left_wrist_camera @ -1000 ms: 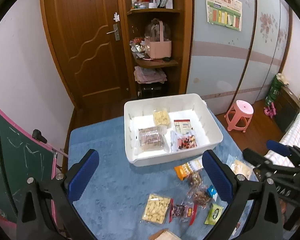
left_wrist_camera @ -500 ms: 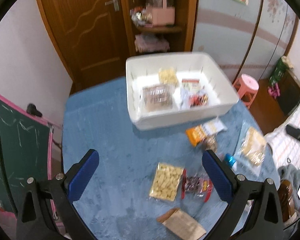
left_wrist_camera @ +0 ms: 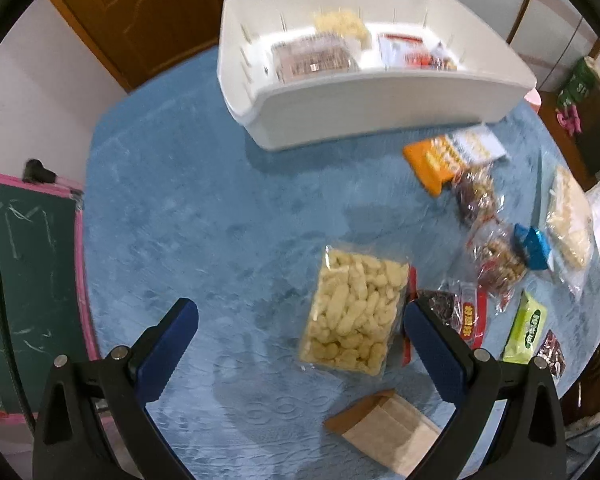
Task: Organize snacks
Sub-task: 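Grasp the puffed corn-snack bag with the left tool while the right grasps the CALLETON cake bag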
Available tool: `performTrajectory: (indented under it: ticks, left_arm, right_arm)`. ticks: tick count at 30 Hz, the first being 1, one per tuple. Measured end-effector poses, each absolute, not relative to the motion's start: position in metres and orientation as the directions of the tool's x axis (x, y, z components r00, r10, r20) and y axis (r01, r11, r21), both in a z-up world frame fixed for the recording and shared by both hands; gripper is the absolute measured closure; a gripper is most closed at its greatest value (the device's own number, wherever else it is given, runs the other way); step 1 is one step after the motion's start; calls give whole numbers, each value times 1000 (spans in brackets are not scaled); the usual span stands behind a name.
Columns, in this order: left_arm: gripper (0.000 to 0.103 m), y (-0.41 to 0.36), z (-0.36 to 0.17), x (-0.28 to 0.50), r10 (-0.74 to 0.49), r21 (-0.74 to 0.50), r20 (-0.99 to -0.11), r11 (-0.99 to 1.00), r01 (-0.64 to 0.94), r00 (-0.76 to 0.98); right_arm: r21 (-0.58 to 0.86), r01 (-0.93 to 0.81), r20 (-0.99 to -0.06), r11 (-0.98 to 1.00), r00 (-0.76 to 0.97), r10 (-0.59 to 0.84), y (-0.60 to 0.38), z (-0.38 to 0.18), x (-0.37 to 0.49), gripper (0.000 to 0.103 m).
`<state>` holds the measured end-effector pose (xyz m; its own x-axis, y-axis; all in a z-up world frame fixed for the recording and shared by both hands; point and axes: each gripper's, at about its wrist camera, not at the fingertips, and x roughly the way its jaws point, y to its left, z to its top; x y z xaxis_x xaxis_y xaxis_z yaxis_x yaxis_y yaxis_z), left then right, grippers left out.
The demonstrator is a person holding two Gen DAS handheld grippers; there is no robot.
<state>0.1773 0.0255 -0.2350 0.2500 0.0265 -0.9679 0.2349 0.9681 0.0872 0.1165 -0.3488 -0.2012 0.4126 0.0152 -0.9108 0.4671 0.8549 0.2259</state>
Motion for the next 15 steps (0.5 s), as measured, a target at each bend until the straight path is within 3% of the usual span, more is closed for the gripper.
performTrajectory:
  ticks: [8, 15]
  left_arm:
    - [1, 17, -272, 182, 15, 50, -987, 974, 223, 157]
    - [1, 13, -295, 191, 22, 46, -992, 979, 200, 121]
  right_arm:
    - [206, 540, -953, 816, 299, 42, -361, -273, 131, 0]
    - [164, 541, -969, 825, 243, 33, -351, -295, 152, 0]
